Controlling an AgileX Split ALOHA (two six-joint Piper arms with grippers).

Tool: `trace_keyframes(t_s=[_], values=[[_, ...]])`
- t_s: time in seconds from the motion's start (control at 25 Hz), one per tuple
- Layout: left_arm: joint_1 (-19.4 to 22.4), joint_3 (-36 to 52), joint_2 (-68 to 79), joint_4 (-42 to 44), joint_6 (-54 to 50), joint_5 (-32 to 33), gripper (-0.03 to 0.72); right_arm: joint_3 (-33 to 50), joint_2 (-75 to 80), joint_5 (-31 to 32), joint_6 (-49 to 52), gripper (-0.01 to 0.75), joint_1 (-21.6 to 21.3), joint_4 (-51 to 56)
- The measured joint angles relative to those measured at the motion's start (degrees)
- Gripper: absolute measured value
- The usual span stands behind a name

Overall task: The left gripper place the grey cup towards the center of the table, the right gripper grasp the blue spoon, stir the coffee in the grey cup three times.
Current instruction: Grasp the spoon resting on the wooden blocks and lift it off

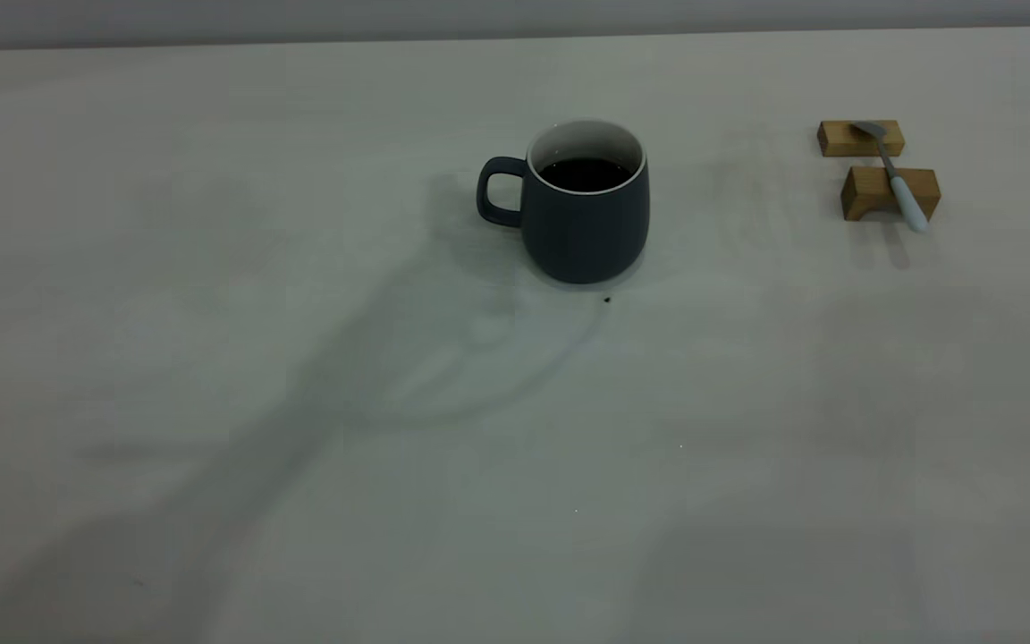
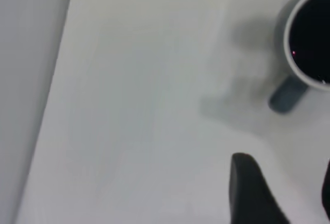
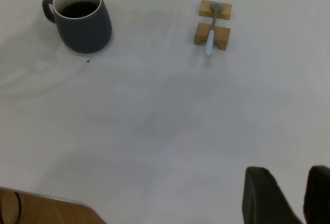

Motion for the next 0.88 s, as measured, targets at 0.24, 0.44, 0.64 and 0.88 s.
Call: trace_keyframes(t_s=[0.24,0.44,0.64,0.88], values=[[0.0,0.0,-8.5,0.2,-7.7,16.3,0.31,0.0,0.0,0.0,0.0,0.24,0.0,0.0],[0.8,0.8,-14.4,2.9,-19.6,19.9,0.264,0.0,0.0,0.0,0.0,0.24,0.0,0.0],[2.9,7.2,-23.0,3.3,-27.2,19.9,0.244,0.0,0.0,0.0,0.0,0.24,0.0,0.0],[3.0,25.9,-38.1,0.2,-28.0,19.9,0.243,0.0,0.0,0.0,0.0,0.24,0.0,0.0]])
